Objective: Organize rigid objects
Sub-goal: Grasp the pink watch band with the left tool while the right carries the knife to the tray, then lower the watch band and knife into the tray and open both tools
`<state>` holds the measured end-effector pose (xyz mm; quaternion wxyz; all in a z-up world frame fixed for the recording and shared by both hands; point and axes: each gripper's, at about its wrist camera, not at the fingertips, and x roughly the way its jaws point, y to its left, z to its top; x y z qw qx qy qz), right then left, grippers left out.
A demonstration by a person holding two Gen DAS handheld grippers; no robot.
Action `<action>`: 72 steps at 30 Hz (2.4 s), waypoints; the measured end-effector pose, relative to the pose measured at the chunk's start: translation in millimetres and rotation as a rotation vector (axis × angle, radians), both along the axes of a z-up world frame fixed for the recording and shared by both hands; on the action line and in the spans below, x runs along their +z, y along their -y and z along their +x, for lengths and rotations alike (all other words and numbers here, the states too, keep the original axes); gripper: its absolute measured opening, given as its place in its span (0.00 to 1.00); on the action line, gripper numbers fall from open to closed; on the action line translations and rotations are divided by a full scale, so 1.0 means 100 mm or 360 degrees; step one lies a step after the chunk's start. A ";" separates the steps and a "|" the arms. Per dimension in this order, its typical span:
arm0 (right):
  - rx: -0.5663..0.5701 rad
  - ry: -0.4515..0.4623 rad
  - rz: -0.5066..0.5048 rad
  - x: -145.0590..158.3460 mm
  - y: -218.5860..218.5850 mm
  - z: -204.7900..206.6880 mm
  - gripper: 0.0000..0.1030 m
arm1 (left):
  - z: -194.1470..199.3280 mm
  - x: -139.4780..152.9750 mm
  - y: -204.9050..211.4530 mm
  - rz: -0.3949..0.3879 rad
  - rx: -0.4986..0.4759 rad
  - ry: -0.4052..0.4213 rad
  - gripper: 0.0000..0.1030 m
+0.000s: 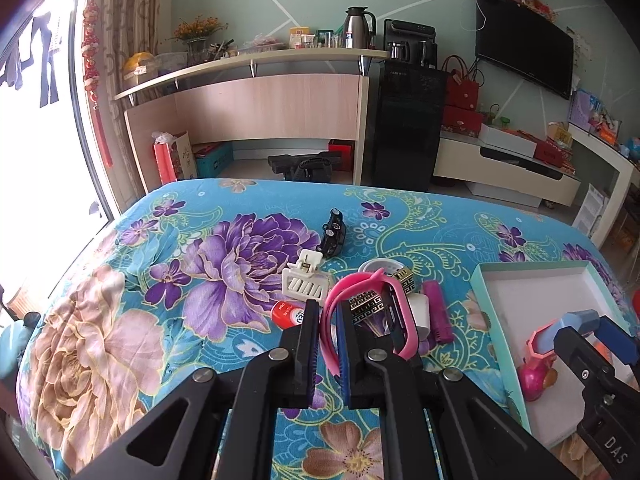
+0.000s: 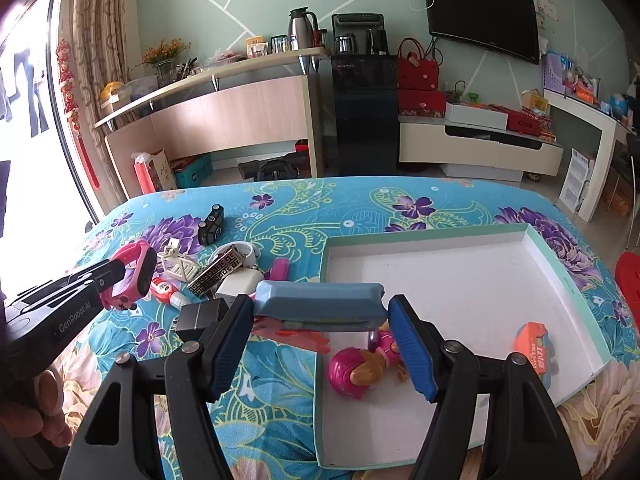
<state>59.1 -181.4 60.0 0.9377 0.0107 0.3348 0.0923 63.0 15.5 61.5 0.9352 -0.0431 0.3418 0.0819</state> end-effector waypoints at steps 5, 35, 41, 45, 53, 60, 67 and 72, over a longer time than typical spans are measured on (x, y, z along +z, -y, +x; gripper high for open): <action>-0.0062 0.0019 -0.0011 0.03 0.12 0.02 0.69 | 0.02 0.01 0.10 -0.0011 -0.0049 0.0001 0.09; -0.0643 -0.0034 -0.0130 -0.33 1.24 0.37 0.69 | 1.03 -0.44 1.86 0.0135 -0.0564 -0.0318 0.10; -0.0627 -0.0067 -0.0137 -0.36 1.24 0.38 0.69 | 1.01 -0.48 1.86 0.0135 -0.0536 -0.0348 0.14; -0.0636 -0.0085 -0.0093 -0.36 1.28 0.37 0.69 | 0.97 -0.42 1.83 0.0135 -0.0516 -0.0339 0.34; -0.0658 -0.0113 -0.0048 -0.31 1.34 0.34 0.78 | 0.83 -0.28 1.65 0.0103 -0.0435 -0.0305 0.71; -0.0580 -0.0162 -0.0078 -0.35 1.22 0.38 0.80 | 0.72 -0.28 1.30 0.0062 -0.0287 -0.0308 1.00; -0.0536 -0.0170 -0.0090 -0.34 1.06 0.40 0.81 | 0.61 -0.31 0.99 0.0058 -0.0168 -0.0313 1.00; -0.0521 -0.0152 -0.0053 -0.30 1.00 0.37 1.00 | 0.51 -0.31 0.79 0.0033 -0.0119 -0.0307 1.00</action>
